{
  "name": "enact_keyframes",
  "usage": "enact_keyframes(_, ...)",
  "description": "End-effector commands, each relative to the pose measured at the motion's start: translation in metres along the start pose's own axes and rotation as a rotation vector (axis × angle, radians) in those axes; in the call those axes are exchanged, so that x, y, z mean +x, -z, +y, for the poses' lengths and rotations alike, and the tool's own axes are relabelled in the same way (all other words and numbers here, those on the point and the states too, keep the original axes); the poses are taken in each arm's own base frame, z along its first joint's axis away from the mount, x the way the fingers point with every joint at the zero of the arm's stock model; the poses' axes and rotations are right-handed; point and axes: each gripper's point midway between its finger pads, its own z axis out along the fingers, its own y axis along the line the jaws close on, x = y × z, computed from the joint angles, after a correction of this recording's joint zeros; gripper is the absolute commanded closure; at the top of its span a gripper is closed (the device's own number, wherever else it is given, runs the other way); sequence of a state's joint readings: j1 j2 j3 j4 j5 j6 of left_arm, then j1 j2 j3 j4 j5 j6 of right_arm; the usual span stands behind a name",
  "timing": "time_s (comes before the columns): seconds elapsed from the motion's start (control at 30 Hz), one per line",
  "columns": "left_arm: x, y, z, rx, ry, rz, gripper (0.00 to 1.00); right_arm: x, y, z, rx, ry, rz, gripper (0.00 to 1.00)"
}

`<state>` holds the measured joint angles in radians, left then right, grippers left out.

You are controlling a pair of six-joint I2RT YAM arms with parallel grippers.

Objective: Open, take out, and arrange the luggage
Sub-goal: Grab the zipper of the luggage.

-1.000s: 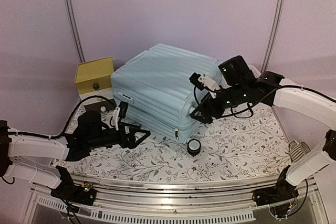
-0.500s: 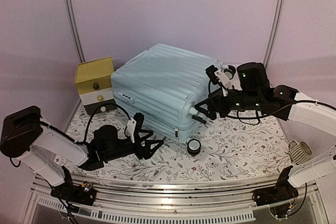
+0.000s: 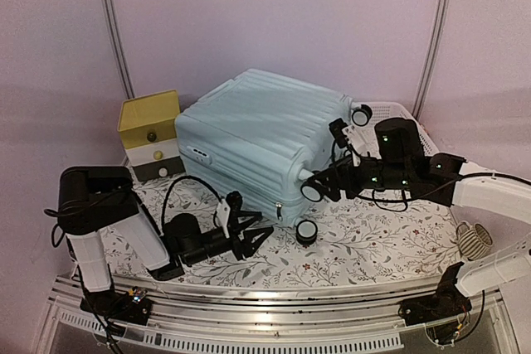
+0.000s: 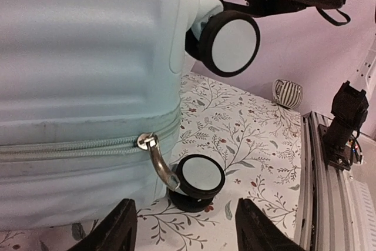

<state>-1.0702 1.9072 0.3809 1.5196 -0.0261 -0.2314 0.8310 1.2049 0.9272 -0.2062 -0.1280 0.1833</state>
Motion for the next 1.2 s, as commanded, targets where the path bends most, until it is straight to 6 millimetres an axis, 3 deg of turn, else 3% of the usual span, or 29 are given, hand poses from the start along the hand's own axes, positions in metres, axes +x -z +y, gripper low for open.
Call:
enact_keyframes(0.0,-0.003,-0.016,-0.008,0.013,-0.011,0.002,0.42,-0.020,0.007,0.001,0.011,-0.003,-0.092,0.16)
enact_keyframes(0.27,0.008,-0.033,-0.002,-0.018,0.003,0.040,0.57,-0.020,0.006,-0.001,0.020,0.000,-0.103,0.16)
enact_keyframes(0.4,0.021,-0.032,0.006,-0.036,0.040,0.055,0.59,-0.019,0.008,-0.002,0.021,-0.001,-0.114,0.16)
enact_keyframes(0.67,0.024,-0.032,0.001,0.034,0.064,0.060,0.63,-0.020,0.012,-0.002,0.020,-0.004,-0.128,0.16)
enact_keyframes(1.17,0.015,-0.030,-0.001,0.142,0.084,0.007,0.65,-0.014,0.009,-0.003,0.019,-0.011,-0.112,0.16)
